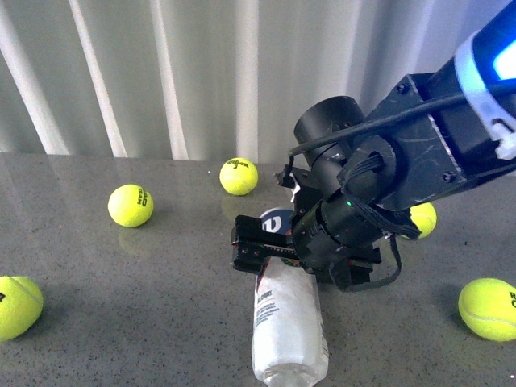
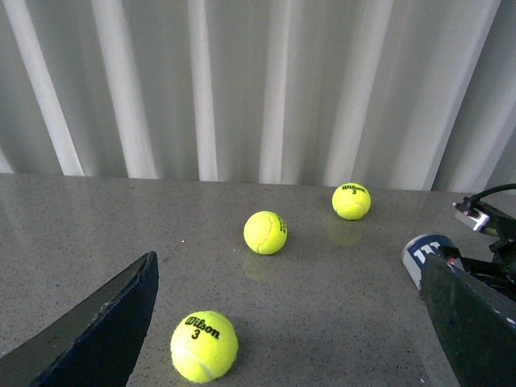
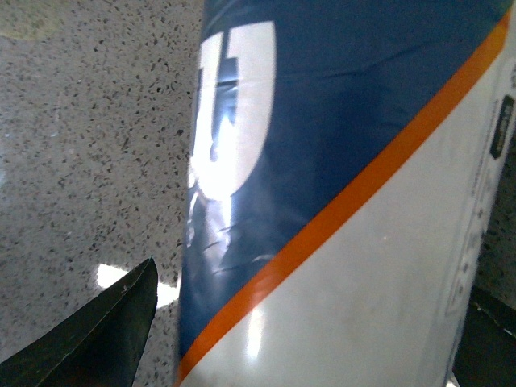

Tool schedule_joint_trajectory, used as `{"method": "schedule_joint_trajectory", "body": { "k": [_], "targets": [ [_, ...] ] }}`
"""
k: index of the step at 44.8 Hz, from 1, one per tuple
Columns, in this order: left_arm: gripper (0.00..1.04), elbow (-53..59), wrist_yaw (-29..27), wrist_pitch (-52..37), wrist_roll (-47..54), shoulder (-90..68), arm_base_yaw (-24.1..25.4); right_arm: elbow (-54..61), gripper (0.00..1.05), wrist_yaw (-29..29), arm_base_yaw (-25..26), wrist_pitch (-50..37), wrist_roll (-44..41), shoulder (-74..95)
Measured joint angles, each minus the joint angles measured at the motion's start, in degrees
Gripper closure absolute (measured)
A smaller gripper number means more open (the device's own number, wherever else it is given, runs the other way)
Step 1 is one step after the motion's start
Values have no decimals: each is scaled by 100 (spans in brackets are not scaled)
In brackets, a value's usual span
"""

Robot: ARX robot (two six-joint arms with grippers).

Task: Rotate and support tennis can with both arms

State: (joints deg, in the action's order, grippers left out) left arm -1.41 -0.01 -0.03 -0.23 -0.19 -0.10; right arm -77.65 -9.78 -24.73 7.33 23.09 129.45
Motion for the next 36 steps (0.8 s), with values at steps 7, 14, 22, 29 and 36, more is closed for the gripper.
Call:
{"method": "schedule_joint_trajectory", "body": {
  "k": [7,14,22,29,36],
  "targets": [
    [7,0,0,0,0,0,0,-173,19,146,-48,205,-286,140],
    [7,0,0,0,0,2,0,-13,41,575,-59,90,-1327,7],
    [7,0,0,0,0,0,0,745,55,911,-9,-909,-3348,-551],
    [7,0,0,0,-2,0,0,1379,67,485,127,-1593,-5788,-1233],
    [7,0,0,0,-2,0,0,1547,75,-59,256,-1670,-8067,-1591]
  ]
}}
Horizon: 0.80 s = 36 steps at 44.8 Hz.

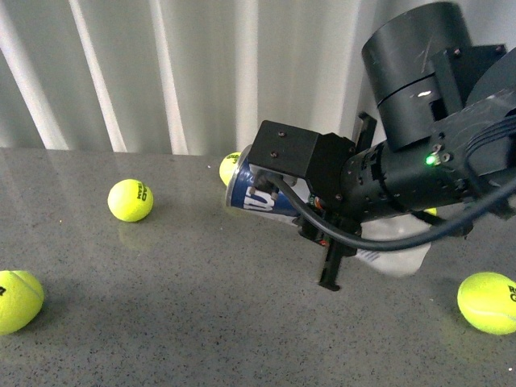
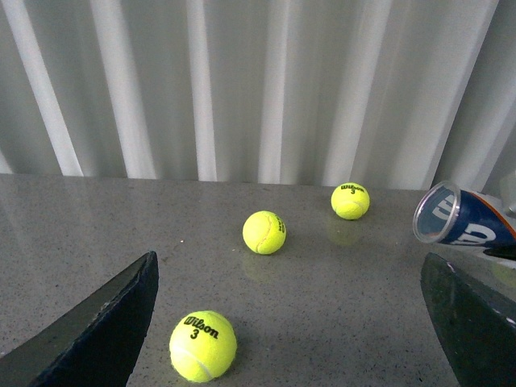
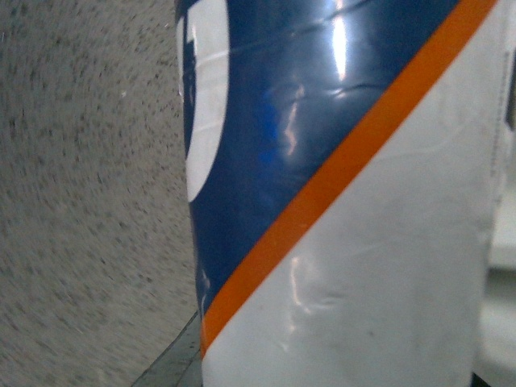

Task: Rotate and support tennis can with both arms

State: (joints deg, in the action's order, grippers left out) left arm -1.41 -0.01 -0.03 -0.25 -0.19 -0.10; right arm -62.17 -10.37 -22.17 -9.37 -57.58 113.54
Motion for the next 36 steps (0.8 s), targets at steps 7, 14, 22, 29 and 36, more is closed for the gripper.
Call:
{"method": "schedule_joint_trajectory", "body": {
  "k": [7,14,22,29,36],
  "targets": [
    [7,0,0,0,2,0,0,24,81,-391,103,85,-1886,4],
    [7,0,0,0,0,0,0,24,85,-922,190,474,-3213,208],
    [7,0,0,0,2,2,0,-7,87,-929,188,538,-3501,527],
    [7,0,0,0,2,0,0,-77,88,-925,151,391,-3195,804],
    [7,0,0,0,0,0,0,-79,89,-960,68,42,-2688,1023]
  ]
}}
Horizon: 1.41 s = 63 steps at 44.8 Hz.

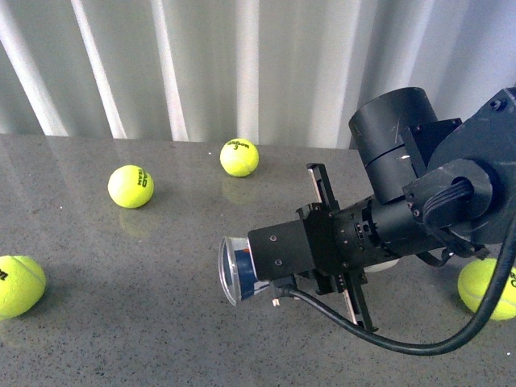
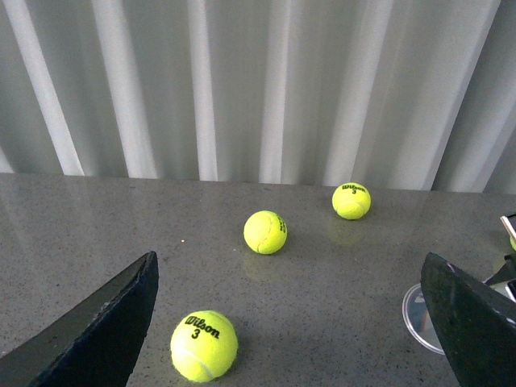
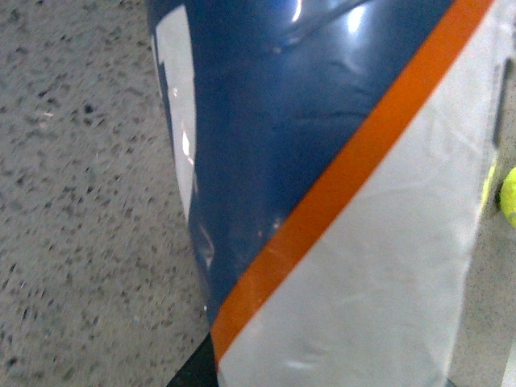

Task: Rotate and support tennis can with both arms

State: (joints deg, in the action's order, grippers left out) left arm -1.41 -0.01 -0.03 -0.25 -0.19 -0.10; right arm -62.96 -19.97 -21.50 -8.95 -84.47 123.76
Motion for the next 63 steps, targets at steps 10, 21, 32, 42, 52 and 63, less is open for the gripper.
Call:
{"method": "schedule_joint_trajectory", "body": {
  "k": [10,21,32,42,52,63],
  "targets": [
    [7,0,0,0,2,2,0,9,82,39,-74,-490,490,208],
    [7,0,0,0,2,0,0,61,37,-125,-33,-807,1384,192],
    [7,0,0,0,2,2,0,203,7,-254,-2,-791,2562,-444],
    [7,0,0,0,0,0,0,597,7,-382,-2,-702,3053,-1167],
    [7,0,0,0,0,0,0,1261,7,-157,-2,-1001,4210,-2194],
    [7,0,0,0,2,0,0,1849,7,629,120,-1189,6555,-3491]
  ]
}}
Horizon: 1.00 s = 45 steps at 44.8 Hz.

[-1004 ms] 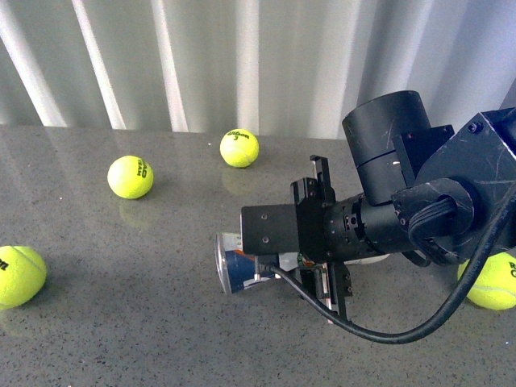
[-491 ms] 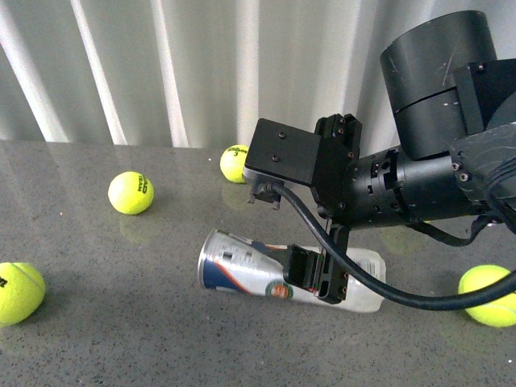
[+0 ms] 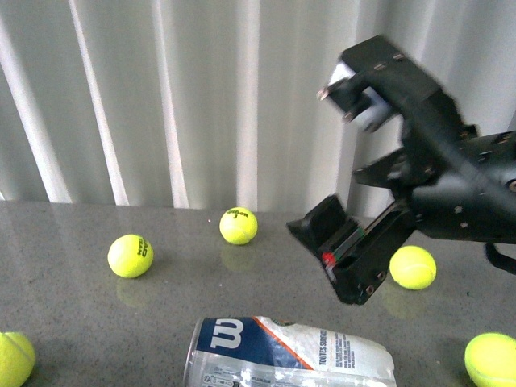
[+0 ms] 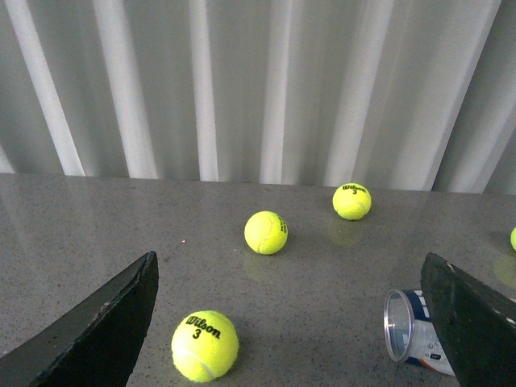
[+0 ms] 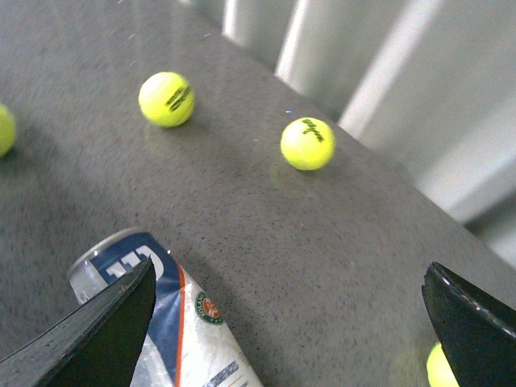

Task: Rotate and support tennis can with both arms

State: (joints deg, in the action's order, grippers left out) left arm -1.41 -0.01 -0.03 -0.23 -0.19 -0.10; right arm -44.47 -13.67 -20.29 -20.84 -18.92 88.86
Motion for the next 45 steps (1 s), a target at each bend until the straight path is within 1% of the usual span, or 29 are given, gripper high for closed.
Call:
{"method": "schedule_joint_trajectory", "body": {
  "k": [2,3,5,7,11,18,19,21,22,23,25,27,32,37,38,40,45],
  "targets": [
    [7,0,0,0,0,0,0,120,7,334,87,127,658,-310],
    [7,0,0,0,0,0,0,153,7,382,116,170,739,-398],
    [7,0,0,0,0,0,0,293,7,964,289,461,1550,-789],
    [7,0,-2,0,-2,0,0,380,7,1340,404,629,2002,-1021],
    [7,0,-2,0,0,0,0,424,7,1547,546,673,2616,-1191],
    [7,0,4,0,0,0,0,452,7,1563,544,632,2951,-1185],
    [7,0,2,0,0,0,0,553,10,1694,516,317,2918,-1145],
    [7,0,0,0,-2,0,0,903,16,2302,503,-634,2643,-1126],
    [7,0,0,0,0,0,0,994,18,2413,505,-866,2575,-1123],
    [7,0,0,0,0,0,0,1274,23,2601,514,-1499,2402,-1141],
    [7,0,-22,0,-2,0,0,1832,36,2621,636,-2514,2153,-1340],
    [7,0,-20,0,-2,0,0,2107,45,2568,741,-2809,2059,-1556],
    [7,0,0,0,-2,2,0,2710,70,2389,1036,-2903,1956,-2129],
    [7,0,-4,0,0,2,0,3174,95,2122,1211,-2839,1912,-2612],
    [7,0,-4,0,-2,2,0,3198,96,2105,1220,-2830,1915,-2647],
    [7,0,-4,0,0,2,0,3303,102,2061,1268,-2793,1888,-2800],
    [7,0,-2,0,-2,2,0,3534,101,1991,1394,-2662,1893,-3163]
  ]
}}
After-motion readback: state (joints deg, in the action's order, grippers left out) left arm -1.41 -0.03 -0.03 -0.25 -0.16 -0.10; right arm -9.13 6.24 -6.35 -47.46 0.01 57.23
